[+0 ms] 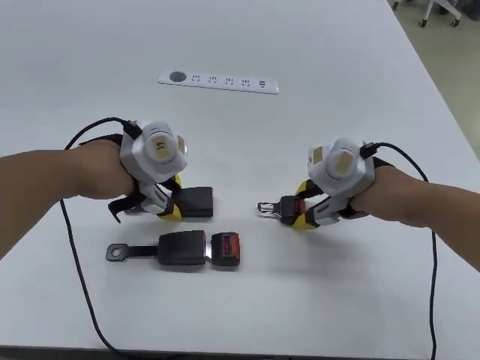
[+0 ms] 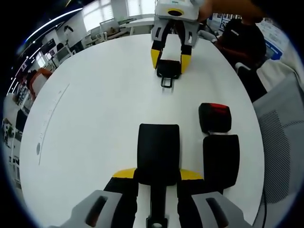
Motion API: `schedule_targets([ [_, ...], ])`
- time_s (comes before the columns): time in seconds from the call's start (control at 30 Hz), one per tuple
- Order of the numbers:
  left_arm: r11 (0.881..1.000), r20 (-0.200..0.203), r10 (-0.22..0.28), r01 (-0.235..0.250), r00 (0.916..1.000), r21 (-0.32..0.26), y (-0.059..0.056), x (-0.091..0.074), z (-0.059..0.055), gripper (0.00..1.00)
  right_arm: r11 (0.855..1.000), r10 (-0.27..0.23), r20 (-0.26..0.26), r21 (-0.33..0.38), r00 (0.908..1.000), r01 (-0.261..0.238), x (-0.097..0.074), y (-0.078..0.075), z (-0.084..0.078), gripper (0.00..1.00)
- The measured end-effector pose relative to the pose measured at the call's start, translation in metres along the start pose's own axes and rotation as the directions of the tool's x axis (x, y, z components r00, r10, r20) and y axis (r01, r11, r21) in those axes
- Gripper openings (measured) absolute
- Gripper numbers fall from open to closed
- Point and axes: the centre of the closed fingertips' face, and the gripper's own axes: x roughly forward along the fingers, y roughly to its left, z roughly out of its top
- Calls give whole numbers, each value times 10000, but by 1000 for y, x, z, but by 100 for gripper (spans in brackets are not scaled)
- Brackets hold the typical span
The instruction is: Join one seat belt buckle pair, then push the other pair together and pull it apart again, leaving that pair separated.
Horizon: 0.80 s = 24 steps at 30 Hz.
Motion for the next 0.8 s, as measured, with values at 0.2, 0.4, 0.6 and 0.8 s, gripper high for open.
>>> schedule_targets([
  [0.2, 9999, -153, -42, 44, 9999, 128, -2, -1, 2, 32, 9995, 125, -33, -283, 9999, -126, 12, 4, 25, 33],
  [0.4, 9998, -188, -131, 133, 9997, 124, -3, -2, 3, 32, 9987, 0, -21, -508, 10000, -1, 22, 2, 46, 33],
  [0.6, 9998, -382, -85, 92, 9992, 169, -4, -3, 3, 32, 9975, -82, 42, -703, 10000, 84, 28, 3, 60, 33],
  [0.8, 9998, -444, -117, 125, 9989, 169, -1, -1, 1, 32, 9963, -331, -215, -805, 9992, 313, 31, 2, 65, 33],
])
